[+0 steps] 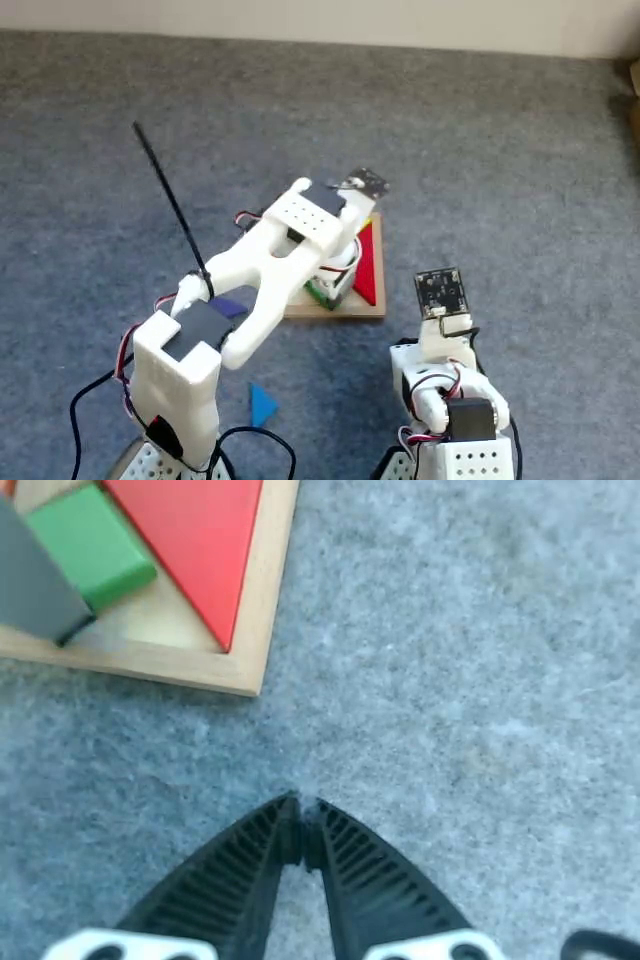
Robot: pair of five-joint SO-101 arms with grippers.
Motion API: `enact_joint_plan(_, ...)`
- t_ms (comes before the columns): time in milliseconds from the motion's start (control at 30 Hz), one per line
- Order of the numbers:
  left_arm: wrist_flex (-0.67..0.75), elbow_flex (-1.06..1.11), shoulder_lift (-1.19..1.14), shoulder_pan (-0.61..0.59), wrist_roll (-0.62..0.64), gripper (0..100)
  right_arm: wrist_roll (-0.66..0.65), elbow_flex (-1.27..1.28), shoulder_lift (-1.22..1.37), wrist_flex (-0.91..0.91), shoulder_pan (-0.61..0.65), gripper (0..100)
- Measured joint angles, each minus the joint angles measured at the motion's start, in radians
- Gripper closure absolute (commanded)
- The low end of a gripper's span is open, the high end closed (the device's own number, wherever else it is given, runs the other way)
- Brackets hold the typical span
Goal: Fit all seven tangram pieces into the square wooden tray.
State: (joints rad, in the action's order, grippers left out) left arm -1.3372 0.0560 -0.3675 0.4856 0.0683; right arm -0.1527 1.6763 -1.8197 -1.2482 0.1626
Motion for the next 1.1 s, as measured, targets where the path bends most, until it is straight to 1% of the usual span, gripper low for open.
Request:
enact_joint_plan(100,0.057,0.020,0.002,-0.028,-0.002,81,0.000,0.000,0.000,0.000,0.000,98.1)
enact_joint_plan(267,0.103,0.020,0.002,-0.080,-0.003,81,0.000,0.000,0.000,0.000,0.000,98.1)
enact_joint_plan(600,0.106,0.020,0.015,-0.094,0.006,81,0.000,0.000,0.000,0.000,0.000,98.1)
enact_joint_plan(700,0.083,0.020,0.121,-0.098,0.055,81,0.000,0.000,0.000,0.000,0.000,98.1)
enact_joint_plan(833,0.003,0.034,0.287,-0.103,0.068,81,0.000,0.000,0.000,0.000,0.000,98.1)
enact_joint_plan(1000,-0.054,0.153,0.456,-0.098,0.074,81,0.000,0.000,0.000,0.000,0.000,98.1)
enact_joint_plan(1100,-0.061,0.242,0.506,-0.123,0.032,81,0.000,0.000,0.000,0.000,0.000,98.1)
